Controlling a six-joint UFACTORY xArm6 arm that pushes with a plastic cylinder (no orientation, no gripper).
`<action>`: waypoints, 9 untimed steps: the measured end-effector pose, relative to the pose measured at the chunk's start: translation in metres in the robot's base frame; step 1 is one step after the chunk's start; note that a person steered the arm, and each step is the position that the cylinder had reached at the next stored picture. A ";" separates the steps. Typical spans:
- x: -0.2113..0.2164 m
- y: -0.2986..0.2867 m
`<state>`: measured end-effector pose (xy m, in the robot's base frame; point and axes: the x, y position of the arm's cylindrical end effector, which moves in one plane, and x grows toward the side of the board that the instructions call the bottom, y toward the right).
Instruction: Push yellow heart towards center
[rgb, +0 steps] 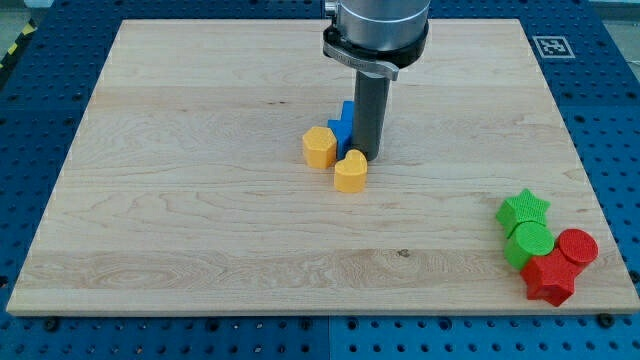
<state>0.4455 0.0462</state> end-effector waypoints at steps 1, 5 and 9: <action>-0.005 0.000; 0.034 0.028; 0.071 -0.023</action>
<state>0.5164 0.0229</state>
